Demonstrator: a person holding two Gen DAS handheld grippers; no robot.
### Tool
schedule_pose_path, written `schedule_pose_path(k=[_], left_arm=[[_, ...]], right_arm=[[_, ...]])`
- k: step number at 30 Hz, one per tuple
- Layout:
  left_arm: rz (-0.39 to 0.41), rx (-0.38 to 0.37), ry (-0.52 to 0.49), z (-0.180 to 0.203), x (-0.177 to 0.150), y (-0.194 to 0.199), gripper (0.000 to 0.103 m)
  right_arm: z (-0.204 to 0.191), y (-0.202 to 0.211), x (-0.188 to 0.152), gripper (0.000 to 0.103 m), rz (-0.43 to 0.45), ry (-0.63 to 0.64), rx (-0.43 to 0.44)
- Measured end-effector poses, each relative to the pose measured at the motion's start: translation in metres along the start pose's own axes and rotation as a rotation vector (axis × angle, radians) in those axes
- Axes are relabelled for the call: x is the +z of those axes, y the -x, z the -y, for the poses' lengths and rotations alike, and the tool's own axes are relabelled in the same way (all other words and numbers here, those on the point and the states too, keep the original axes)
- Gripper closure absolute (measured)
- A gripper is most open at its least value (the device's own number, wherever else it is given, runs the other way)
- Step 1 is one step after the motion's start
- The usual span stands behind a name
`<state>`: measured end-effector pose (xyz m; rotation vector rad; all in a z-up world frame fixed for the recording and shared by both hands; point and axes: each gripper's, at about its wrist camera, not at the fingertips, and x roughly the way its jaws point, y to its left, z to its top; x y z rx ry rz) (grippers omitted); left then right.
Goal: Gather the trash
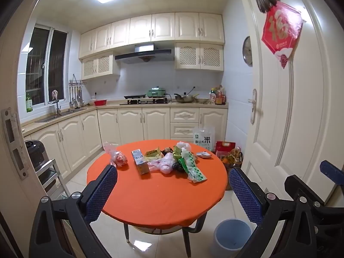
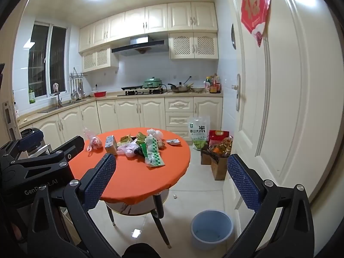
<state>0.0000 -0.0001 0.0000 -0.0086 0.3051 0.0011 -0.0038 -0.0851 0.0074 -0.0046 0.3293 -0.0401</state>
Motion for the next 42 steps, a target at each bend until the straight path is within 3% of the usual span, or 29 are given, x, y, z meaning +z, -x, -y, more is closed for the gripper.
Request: schedule_pose_path(k=[30,38,42], left_arm=[[0.003,0.010,-0.005,-0.001,-0.001,-0.009,0.001],[0.012,0.004,-0.020,-0.006,-0.003,-0.039,0.001],[-0.045,-0.034,-0.031,-0.013,-0.002,-0.069,0.001]], right_arm=[[0.000,0.001,0.000,0.000,-0.001,-0.005,0.005],[0.004,-0.023,0.002,0.000,-0.027,-0.020,0.018],[0.007,-0.046,0.002,0.000,-0.055,-0.028,0.026]])
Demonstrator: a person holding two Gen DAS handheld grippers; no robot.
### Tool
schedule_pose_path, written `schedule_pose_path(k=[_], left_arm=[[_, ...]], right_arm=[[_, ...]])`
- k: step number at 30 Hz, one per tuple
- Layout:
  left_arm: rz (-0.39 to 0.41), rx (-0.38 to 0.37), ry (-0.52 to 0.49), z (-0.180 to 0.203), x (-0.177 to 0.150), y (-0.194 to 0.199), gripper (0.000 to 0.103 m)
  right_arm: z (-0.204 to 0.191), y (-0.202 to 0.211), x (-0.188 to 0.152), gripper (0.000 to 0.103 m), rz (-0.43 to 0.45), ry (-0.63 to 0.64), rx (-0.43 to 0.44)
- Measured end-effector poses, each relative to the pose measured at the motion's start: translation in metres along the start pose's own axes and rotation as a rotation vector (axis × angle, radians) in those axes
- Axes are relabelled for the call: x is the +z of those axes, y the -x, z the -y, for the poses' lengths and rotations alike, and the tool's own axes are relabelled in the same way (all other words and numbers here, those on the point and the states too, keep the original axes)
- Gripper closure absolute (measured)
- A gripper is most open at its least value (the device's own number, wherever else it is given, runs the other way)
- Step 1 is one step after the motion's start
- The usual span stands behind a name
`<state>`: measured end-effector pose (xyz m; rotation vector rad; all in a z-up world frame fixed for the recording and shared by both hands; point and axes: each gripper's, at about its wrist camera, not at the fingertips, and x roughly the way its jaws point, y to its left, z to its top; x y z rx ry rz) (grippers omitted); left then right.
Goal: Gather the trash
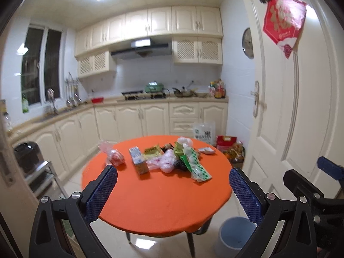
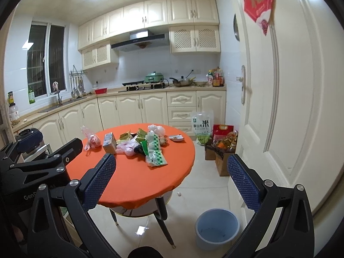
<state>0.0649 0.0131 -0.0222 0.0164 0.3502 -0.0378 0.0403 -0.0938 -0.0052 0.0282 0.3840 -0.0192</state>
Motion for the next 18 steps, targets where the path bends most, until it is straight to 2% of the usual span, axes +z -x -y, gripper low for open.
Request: schedule_pose_path(k=[2,4,6,7,8,11,14,18], left_arm=[[-0.015,0.007,-0.004,-0.011,0.004,-0.014,0.001],[-0.081,0.075,-0.104,-0.025,0.012,-0.032,0.001],[-0.093,0.115,-0.075,-0.044,0.019,-0.053,0.001],[-0.055,0.138,-0.083,-0.049,0.027,-0.058,0.001],[-0.051,0.153,-0.078,-0.057,0.033,-0.067,0.001],[-0.109,0.205,-0.079,-0.080,0.044,-0.100,0.001],[-0.163,0.226,-0.070,-0.089,0.047,-0.132,0.001],[-0.232,0.211,-0.054,-0.099,0.045,-0.172,0.001]], right_arm=[[0.003,-0.013,0.001,0.000,-0.013,-0.005,0.002],[0.005,-0.030,0.000,0.000,-0.034,-0.008,0.001],[0.009,-0.050,-0.001,0.000,-0.058,-0.013,0.002],[0.010,-0.058,-0.003,0.000,-0.069,-0.014,0.003],[0.011,-0.071,-0.005,0.000,-0.086,-0.014,0.006],[0.011,-0.110,-0.010,0.000,-0.145,-0.003,0.025],[0.008,-0.152,-0.017,0.000,-0.208,0.016,0.049],[-0.001,-0.215,-0.025,0.000,-0.315,0.046,0.109]])
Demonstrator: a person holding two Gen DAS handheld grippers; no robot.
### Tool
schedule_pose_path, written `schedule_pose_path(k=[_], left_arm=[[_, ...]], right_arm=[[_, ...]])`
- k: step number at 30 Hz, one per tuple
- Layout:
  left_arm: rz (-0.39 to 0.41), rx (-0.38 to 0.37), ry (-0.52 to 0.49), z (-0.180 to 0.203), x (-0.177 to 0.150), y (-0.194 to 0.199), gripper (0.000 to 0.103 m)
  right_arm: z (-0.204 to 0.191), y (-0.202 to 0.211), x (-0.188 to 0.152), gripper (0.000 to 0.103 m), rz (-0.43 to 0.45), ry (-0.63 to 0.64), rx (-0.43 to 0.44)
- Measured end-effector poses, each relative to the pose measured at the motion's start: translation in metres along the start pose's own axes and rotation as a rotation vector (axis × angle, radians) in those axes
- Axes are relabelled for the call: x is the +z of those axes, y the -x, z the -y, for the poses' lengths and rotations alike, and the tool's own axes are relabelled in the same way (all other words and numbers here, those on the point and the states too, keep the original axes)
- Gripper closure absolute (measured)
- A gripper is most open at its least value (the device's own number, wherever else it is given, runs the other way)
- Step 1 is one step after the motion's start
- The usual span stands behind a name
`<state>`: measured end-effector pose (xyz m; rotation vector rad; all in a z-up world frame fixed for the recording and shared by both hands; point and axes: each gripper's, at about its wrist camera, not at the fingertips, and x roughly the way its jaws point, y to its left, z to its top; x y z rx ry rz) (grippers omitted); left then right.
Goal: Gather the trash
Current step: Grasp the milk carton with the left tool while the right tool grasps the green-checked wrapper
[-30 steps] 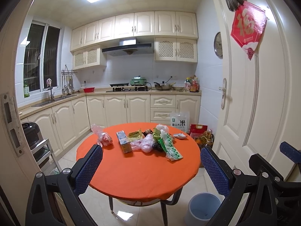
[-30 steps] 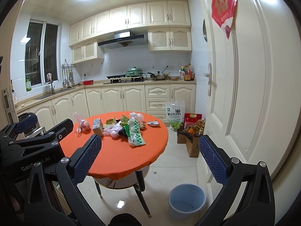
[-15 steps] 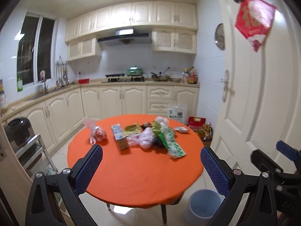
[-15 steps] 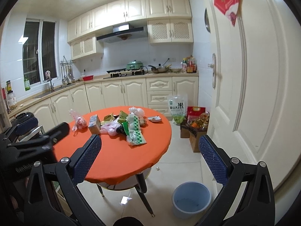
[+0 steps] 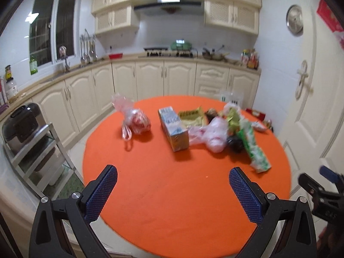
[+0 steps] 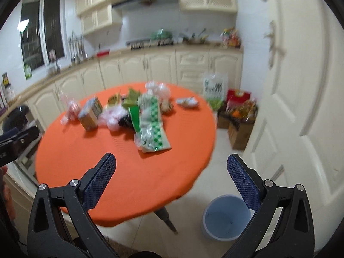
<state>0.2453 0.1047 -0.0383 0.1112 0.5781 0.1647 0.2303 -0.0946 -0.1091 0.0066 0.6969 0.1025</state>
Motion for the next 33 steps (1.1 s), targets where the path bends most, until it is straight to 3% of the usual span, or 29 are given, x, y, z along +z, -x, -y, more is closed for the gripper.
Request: schedule_pose_path(k=[4,11,17,19,22,23,24,26,28,29,31,32,33], left_arm=[[-0.142,-0.085,0.077,0.015,-0.018,-0.074,0.001],[-0.236,-0.144,0.098,0.017,-0.001,-0.157,0.001],[-0.304,-0.147,0.132,0.017,0.018,-0.223,0.003],[-0.325,-0.137,0.163,0.010,0.027,-0.240,0.005],[-0.345,-0.097,0.177,0.006,0.037,-0.260,0.007],[-0.356,-0.092,0.182,0.004,0.039,-0.265,0.010],[-0.367,-0.094,0.193,0.002,0.039,-0.270,0.013],[-0.398,-0.098,0.208,0.002,0.040,-0.281,0.021],[-0.415,-0.100,0.189,0.005,0.039,-0.287,0.023],[-0.410,-0.097,0.176,0.006,0.040,-0.286,0.029],[-0.403,-0.082,0.150,0.007,0.041,-0.282,0.051],[-0.396,-0.069,0.145,0.004,0.041,-0.277,0.067],[-0.390,-0.077,0.145,0.001,0.040,-0.273,0.069]], right_arm=[[-0.014,-0.062,0.020,0.000,-0.098,0.085,0.054],[-0.026,-0.149,0.042,0.000,-0.257,0.191,0.078],[-0.027,-0.174,0.041,0.001,-0.302,0.198,0.135],[-0.024,-0.172,0.043,0.005,-0.302,0.196,0.140],[-0.020,-0.174,0.046,0.018,-0.320,0.217,0.117],[-0.019,-0.173,0.047,0.025,-0.319,0.215,0.119],[-0.016,-0.171,0.048,0.038,-0.311,0.206,0.132],[-0.010,-0.172,0.051,0.041,-0.312,0.180,0.164],[-0.003,-0.171,0.051,0.041,-0.305,0.151,0.196],[-0.002,-0.171,0.050,0.041,-0.302,0.143,0.202],[0.003,-0.167,0.048,0.042,-0.291,0.112,0.220],[0.005,-0.165,0.047,0.042,-0.285,0.095,0.235],[0.008,-0.163,0.046,0.042,-0.279,0.080,0.243]])
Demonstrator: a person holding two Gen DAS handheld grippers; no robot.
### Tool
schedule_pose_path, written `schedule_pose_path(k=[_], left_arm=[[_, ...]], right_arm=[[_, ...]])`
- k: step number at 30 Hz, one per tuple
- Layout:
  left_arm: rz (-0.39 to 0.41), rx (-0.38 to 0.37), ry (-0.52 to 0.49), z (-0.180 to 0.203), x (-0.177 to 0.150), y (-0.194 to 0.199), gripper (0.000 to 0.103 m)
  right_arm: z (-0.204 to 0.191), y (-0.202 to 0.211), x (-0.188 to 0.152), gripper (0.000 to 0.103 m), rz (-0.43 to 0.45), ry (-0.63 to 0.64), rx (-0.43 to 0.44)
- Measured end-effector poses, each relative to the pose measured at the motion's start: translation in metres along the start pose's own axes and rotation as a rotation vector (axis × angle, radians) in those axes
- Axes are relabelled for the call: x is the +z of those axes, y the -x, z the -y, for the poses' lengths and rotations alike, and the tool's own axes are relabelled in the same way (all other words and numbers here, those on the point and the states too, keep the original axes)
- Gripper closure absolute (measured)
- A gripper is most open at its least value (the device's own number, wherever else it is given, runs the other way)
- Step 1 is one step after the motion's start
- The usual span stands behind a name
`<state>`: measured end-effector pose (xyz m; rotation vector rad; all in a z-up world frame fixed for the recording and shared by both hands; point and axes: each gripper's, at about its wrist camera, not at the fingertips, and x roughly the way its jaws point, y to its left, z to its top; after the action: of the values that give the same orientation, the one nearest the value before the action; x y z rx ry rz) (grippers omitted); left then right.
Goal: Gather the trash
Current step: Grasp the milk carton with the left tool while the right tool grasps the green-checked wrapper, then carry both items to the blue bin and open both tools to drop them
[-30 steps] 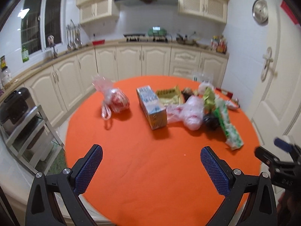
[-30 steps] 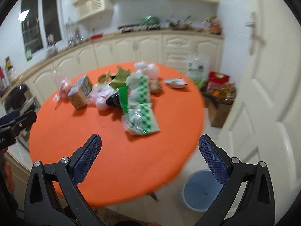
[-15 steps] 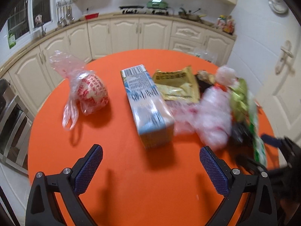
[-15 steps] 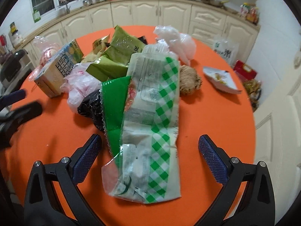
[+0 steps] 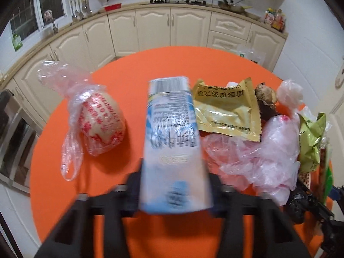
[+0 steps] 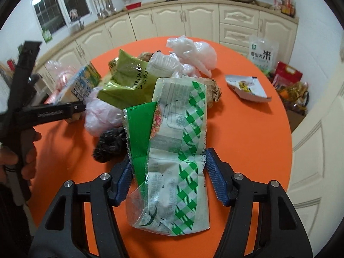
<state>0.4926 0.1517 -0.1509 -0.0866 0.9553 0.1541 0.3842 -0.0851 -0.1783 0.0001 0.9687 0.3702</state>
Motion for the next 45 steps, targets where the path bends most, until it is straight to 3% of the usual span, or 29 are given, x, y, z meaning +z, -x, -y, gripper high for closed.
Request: schedule_pose_path(k=[5,13,20,27,30,36,45], left_arm=[[0.035,-0.012,-0.020,-0.017,-0.032,0.035,0.069],[0.089,-0.109,-0.050,-0.034,-0.106,0.121,0.069],[0.118,-0.196,-0.146,0.011,-0.143,0.183,0.069],[0.097,-0.314,-0.326,0.094,-0.193,0.224,0.069],[0.061,-0.368,-0.413,0.137,-0.214,0.227,0.068],[-0.026,-0.401,-0.545,0.193,-0.228,0.200,0.068],[-0.199,-0.441,-0.587,0.256,-0.182,0.102,0.068]], right_arm=[[0.004,0.014,-0.012,0.043,0.031,-0.053,0.026],[-0.002,0.043,-0.031,0.043,0.087,-0.103,0.090],[0.012,0.083,-0.064,0.043,0.134,-0.152,0.123],[0.078,0.139,-0.121,0.043,0.164,-0.235,0.016],[0.108,0.151,-0.144,0.043,0.161,-0.283,-0.019],[0.167,0.144,-0.179,0.043,0.125,-0.376,-0.095],[0.225,0.096,-0.211,0.043,0.009,-0.423,-0.192]])
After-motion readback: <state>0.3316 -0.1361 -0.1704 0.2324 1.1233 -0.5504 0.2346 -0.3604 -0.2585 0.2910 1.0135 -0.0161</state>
